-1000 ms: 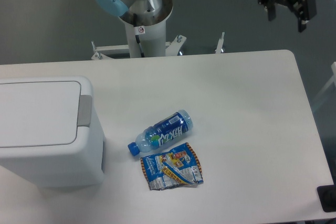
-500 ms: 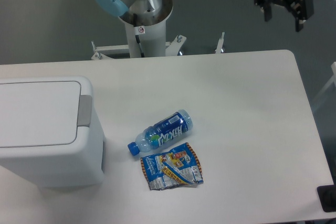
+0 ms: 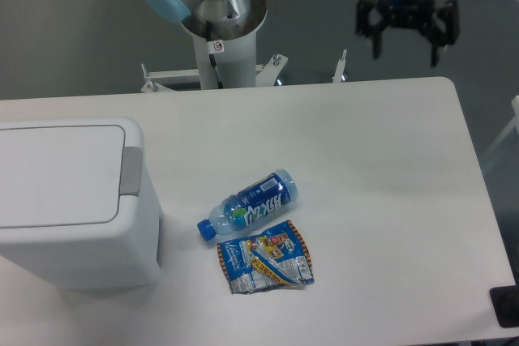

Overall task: Open the trash can
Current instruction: 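Move the open gripper across the table toward the trash can lid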

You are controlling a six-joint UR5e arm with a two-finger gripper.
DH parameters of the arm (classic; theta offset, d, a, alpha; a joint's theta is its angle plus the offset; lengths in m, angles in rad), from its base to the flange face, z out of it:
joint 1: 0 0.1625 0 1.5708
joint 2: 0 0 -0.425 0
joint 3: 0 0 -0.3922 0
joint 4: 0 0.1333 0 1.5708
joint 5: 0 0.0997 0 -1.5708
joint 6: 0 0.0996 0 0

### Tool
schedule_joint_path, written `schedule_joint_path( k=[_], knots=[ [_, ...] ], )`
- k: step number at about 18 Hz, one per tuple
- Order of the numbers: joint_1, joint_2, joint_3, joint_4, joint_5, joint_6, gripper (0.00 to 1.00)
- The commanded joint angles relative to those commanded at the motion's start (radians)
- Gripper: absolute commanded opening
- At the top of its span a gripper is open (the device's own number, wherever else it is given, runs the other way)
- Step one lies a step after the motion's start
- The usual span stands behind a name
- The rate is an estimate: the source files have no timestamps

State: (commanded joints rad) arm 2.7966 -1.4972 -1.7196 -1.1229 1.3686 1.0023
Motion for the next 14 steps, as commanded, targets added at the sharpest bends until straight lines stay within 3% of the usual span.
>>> schedule_joint_path(
  k=[4,8,12,14],
  knots=[
    [-0.054,0.009,0.000,0.002,-0.112,-0.233,1.00],
    [-0.060,0.018,0.002,0.003,-0.238,-0.469,1.00],
    [-0.127,0.018,0.002,0.040,-0.244,-0.654,1.00],
    [-0.173,0.011,0.002,0.093,-0.244,-0.709,1.00]
  ],
)
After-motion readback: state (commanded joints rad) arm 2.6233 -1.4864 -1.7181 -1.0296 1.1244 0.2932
